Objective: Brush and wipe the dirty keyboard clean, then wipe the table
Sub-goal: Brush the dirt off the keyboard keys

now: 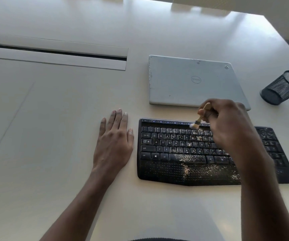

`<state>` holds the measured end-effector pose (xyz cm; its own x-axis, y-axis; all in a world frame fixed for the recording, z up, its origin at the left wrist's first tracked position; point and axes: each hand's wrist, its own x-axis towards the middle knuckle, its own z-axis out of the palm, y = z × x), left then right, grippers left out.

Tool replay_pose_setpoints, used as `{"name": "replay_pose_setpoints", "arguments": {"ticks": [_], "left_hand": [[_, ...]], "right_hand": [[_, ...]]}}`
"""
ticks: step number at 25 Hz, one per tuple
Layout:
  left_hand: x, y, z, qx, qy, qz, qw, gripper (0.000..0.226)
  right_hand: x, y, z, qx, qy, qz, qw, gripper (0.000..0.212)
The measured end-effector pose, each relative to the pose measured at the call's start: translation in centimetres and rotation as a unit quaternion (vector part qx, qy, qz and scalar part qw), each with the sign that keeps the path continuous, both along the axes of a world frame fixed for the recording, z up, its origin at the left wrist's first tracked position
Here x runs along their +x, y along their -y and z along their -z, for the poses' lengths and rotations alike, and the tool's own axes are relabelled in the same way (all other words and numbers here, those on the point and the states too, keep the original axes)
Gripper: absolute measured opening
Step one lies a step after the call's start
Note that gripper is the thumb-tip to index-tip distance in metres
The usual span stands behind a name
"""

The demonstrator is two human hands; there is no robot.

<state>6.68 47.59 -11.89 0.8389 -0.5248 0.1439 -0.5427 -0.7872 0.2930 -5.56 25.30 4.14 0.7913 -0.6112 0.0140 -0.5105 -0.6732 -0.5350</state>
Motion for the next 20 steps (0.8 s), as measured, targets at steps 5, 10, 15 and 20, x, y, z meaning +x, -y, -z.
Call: {"name": "replay_pose_setpoints", "arguments": {"ticks": [5,10,15,20], "left_hand": [[0.1,0.0,-0.1,0.003,-0.003,0.002,1.0,0.065],[0.0,0.1,-0.1,0.0,-0.005,0.001,1.0,0.064],[0.0,0.0,-0.2,-0.002,-0.011,0.001,1.0,0.064],[0.0,0.0,-0.2,-0.003,-0.008,0.002,1.0,0.064]], "right_hand": [[1.6,-3.2,0.7,0.077,0.024,-0.088,0.993,0.016],[0.3,-1.8,0.7,0.038,-0.02,-0.044,0.998,0.012],[0.8,-3.7,1.7,0.019,0.089,0.022,0.996,0.024],[0.8,-3.8,1.9,0.036,0.06,0.038,0.997,0.027]]}}
